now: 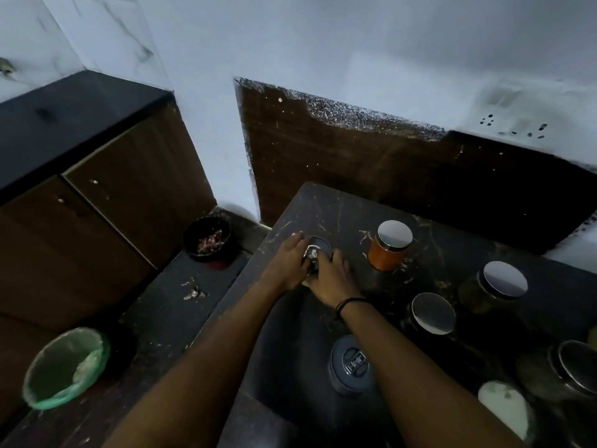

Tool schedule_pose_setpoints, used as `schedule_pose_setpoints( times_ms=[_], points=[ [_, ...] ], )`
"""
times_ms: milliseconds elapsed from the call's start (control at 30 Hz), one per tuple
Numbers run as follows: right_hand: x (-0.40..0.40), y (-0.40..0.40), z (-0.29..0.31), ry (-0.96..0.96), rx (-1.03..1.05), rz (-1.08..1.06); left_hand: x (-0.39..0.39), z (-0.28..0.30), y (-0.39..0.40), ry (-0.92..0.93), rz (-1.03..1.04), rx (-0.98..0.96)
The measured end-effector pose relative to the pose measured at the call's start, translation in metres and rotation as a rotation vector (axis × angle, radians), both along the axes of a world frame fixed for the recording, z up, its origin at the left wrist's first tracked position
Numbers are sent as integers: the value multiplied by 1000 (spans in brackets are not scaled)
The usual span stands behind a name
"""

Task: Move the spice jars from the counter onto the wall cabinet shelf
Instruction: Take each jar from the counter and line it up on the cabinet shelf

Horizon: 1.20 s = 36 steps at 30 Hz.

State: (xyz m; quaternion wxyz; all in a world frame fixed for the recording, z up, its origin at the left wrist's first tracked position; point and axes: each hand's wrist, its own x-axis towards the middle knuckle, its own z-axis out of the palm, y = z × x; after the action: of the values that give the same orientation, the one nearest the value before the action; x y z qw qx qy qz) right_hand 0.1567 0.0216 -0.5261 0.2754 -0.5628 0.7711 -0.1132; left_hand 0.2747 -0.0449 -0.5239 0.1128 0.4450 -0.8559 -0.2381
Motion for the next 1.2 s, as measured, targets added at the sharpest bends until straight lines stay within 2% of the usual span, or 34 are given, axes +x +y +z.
schedule_pose_setpoints(
  times_ms=[100,267,500,600,700,767,900,1100,1200],
  points=[
    [5,-3,-19,59,-100,-46,-5,-15,-9,53,39,91],
    [12,-11,-36,-13,-118,-105,-12,-31,-22,251,116,164],
    [6,-23,-20,42,-342,-247,-22,-27,-26,486,283,216],
    [-7,-25,-5,-100,-502,-300,-26,-11,-28,674,416,252],
    [-20,-25,8,-404,-651,-306,-23,5,-36,711,460,237],
    [-27,-28,18,-645,-666,-343,-20,10,-38,716,426,272],
    [-33,-30,31,-987,-588,-384,-19,12,-31,908,388,438],
    [-36,-25,26,-1190,-524,-395,-25,21,-18,1011,273,680],
    [-33,-24,26,-1246,-524,-410,-29,29,-13,1029,230,737]
  ],
)
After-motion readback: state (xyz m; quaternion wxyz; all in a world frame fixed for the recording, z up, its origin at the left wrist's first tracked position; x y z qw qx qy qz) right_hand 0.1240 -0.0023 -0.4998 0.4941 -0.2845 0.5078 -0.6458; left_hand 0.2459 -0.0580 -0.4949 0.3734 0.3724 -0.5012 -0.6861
